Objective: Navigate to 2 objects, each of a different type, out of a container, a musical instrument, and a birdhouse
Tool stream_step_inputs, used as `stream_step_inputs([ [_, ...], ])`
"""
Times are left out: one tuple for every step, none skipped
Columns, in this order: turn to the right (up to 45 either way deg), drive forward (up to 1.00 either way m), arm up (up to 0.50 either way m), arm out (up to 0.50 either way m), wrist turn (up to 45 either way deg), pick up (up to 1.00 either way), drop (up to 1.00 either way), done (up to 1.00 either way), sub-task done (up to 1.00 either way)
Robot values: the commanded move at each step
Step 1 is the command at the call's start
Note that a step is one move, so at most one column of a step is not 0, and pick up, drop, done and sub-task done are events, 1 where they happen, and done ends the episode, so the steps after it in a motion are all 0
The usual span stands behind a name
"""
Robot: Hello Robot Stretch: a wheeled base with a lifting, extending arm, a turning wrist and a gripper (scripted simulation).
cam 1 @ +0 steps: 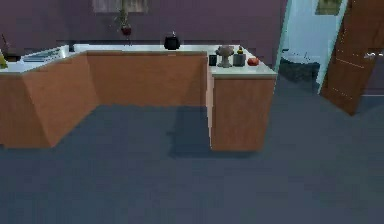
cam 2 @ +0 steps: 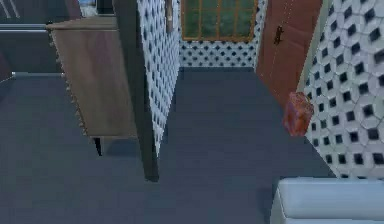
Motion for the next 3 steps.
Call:
stream_step_inputs([
  [0.0, 1.00, 0.00, 0.00, 0.0, 0.00, 0.00, 0.00, 0.00],
  [3.0, 0.00, 0.00, 0.00, 0.0, 0.00, 0.00, 0.00, 0.00],
  [0.0, 0.30, 0.00, 0.00, 0.0, 0.00, 0.00, 0.00, 0.00],
])
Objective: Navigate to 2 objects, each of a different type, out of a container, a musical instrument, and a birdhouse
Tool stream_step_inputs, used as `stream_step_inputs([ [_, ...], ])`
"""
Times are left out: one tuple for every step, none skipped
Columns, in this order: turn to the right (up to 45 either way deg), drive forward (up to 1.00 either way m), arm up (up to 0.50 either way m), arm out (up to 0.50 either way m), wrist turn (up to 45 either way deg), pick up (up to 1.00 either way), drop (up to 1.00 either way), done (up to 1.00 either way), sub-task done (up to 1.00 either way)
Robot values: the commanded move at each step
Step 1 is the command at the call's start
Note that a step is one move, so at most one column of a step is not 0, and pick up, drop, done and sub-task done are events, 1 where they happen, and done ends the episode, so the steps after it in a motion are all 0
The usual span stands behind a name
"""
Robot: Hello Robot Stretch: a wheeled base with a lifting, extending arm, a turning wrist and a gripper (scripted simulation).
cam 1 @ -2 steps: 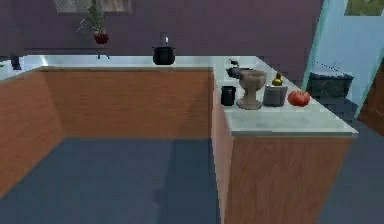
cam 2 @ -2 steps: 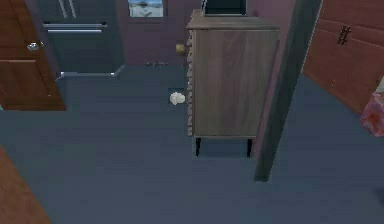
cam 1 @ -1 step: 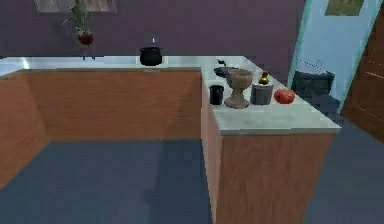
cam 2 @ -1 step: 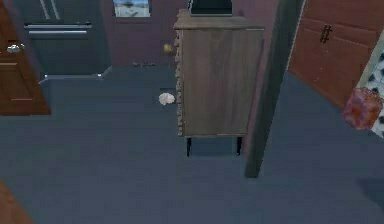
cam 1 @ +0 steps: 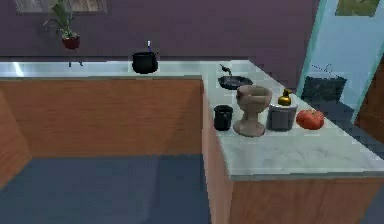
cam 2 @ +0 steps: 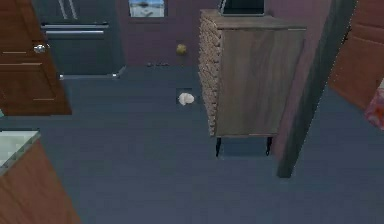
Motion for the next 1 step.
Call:
stream_step_inputs([
  [15.0, 0.00, 0.00, 0.00, 0.0, 0.00, 0.00, 0.00, 0.00],
])
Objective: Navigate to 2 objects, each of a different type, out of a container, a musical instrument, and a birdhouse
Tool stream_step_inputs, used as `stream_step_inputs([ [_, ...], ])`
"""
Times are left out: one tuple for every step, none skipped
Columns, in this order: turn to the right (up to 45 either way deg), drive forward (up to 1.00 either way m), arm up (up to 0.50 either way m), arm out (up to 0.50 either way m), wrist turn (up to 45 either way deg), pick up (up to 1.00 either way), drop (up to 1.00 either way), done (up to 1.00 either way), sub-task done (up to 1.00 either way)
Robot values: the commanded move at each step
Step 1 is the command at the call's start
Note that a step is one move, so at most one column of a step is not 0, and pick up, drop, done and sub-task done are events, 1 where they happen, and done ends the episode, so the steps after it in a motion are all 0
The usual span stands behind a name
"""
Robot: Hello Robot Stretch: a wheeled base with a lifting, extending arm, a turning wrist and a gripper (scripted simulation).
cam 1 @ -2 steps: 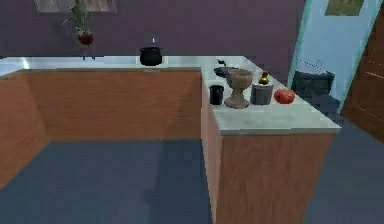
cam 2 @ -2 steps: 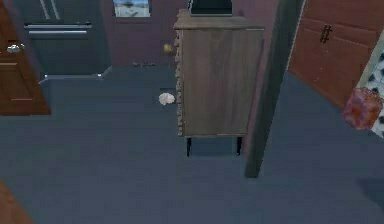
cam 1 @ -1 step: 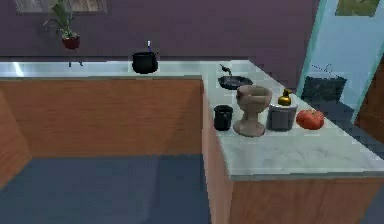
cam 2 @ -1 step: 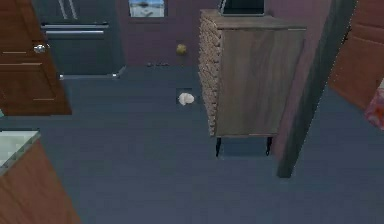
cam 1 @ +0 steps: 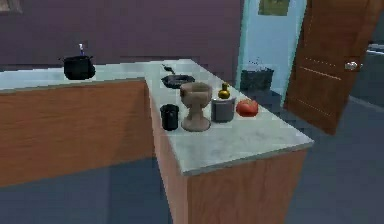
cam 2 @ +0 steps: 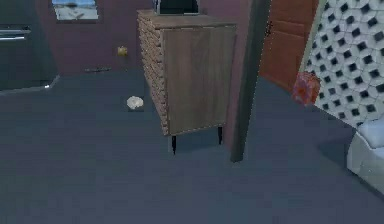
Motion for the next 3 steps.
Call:
stream_step_inputs([
  [0.0, 0.00, 0.00, 0.00, 0.0, 0.00, 0.00, 0.00, 1.00],
  [45.0, 0.00, 0.00, 0.00, 0.0, 0.00, 0.00, 0.00, 0.00],
  [27.0, 0.00, 0.00, 0.00, 0.0, 0.00, 0.00, 0.00, 0.00],
])
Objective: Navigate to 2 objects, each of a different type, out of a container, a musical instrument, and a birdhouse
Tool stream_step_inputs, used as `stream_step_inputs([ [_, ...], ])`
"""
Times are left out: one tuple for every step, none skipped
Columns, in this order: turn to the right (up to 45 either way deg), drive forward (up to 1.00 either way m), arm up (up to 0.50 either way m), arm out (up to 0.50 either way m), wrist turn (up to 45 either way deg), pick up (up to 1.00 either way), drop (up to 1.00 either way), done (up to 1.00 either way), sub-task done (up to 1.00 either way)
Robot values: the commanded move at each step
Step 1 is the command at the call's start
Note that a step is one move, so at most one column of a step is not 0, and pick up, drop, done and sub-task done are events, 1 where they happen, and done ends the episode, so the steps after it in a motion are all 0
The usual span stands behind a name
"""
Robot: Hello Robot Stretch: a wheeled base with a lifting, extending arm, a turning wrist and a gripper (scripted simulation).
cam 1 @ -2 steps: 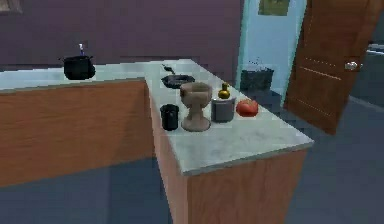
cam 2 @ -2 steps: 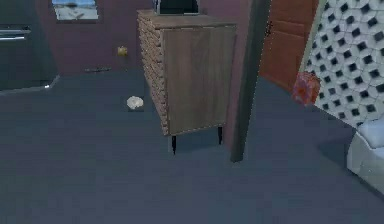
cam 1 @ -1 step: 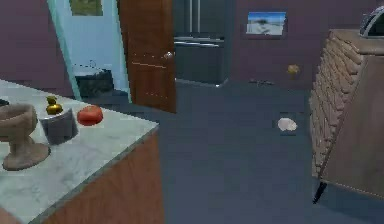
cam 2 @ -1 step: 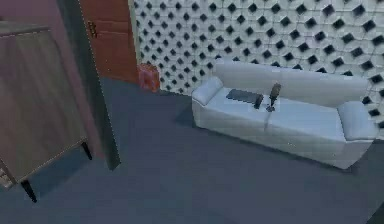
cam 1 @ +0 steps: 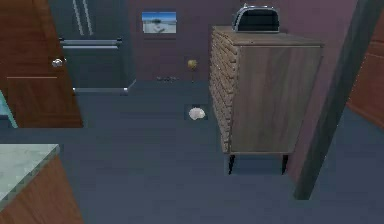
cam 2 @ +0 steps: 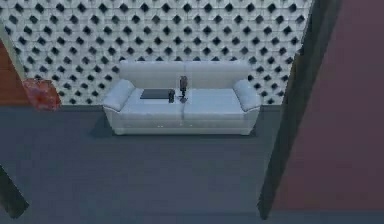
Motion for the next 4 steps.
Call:
stream_step_inputs([
  [0.0, 0.85, 0.00, 0.00, 0.0, 0.00, 0.00, 0.00, 0.00],
  [-39.0, 0.00, 0.00, 0.00, 0.0, 0.00, 0.00, 0.00, 0.00],
  [0.0, 0.45, 0.00, 0.00, 0.0, 0.00, 0.00, 0.00, 0.00],
  [-27.0, 0.00, 0.00, 0.00, 0.0, 0.00, 0.00, 0.00, 0.00],
])
